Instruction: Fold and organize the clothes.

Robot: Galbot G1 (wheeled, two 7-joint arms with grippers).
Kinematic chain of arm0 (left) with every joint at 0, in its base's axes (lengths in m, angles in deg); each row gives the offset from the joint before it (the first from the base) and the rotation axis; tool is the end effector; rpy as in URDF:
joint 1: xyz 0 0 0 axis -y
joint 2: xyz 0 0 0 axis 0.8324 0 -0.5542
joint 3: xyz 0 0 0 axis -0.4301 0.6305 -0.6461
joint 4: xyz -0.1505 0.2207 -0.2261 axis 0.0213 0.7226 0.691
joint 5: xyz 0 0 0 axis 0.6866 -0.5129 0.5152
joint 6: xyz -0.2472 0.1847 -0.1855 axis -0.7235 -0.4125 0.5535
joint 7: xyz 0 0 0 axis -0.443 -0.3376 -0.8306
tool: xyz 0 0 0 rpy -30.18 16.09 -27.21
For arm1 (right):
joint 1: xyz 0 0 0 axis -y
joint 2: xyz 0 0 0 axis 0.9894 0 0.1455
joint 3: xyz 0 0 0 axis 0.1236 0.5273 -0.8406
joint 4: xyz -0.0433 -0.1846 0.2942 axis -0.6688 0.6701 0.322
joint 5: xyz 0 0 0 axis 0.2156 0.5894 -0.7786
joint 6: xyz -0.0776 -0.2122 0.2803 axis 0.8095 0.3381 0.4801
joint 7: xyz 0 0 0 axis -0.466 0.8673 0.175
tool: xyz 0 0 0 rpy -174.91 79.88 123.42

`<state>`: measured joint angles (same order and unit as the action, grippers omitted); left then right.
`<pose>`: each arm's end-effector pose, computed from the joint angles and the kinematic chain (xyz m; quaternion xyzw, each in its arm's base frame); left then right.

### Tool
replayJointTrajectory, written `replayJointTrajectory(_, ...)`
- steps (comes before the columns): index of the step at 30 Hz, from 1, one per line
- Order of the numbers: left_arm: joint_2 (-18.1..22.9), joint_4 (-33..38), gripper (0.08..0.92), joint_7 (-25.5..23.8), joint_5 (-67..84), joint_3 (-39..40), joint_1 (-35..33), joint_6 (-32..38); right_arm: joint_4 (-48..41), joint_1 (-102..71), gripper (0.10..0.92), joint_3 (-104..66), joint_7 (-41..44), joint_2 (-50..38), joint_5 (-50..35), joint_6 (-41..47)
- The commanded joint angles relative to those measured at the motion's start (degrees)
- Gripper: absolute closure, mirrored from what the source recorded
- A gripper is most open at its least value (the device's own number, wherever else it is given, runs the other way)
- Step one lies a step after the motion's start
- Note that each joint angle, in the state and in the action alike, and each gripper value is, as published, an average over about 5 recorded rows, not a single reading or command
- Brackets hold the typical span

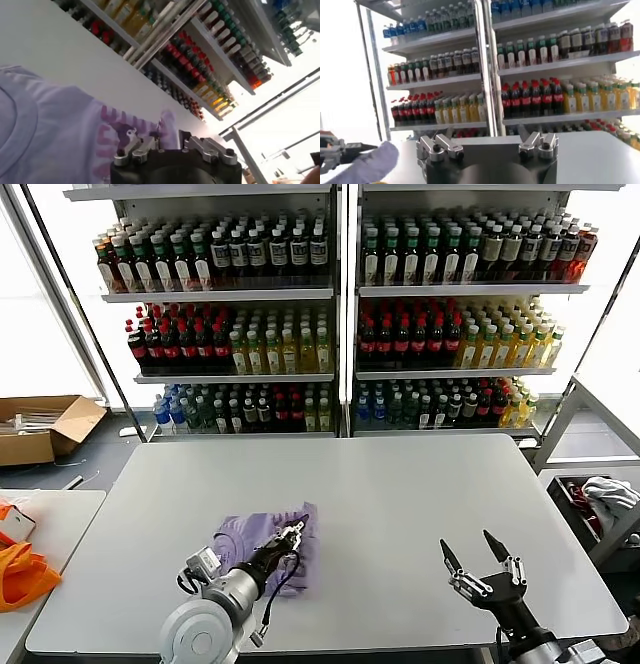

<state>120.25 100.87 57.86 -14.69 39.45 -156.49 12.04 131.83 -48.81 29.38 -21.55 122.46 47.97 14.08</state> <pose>0.2602 -0.0291 -0.2496 -0.1639 -0.8783 0.3731 0.2501 0.1503 -0.1030 -0.2757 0.1377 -0.9877 -0.0667 0.0330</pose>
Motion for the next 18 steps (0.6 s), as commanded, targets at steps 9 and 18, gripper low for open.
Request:
replayJointTrajectory(9,-3.5,5.5,0.408,-5.8,10.3,-12.1,-2.7,0.6,-4.2,16.8,0.203,26.7,-13.7,4.5,-0.2,18.5)
replayJointTrajectory(18,-7.4,7.7,0.190,-8.3,6.3,-20.4,-6.8,0.9,-12.1,29.2,0.203,40.3,-22.6,8.3,-3.5,28.8)
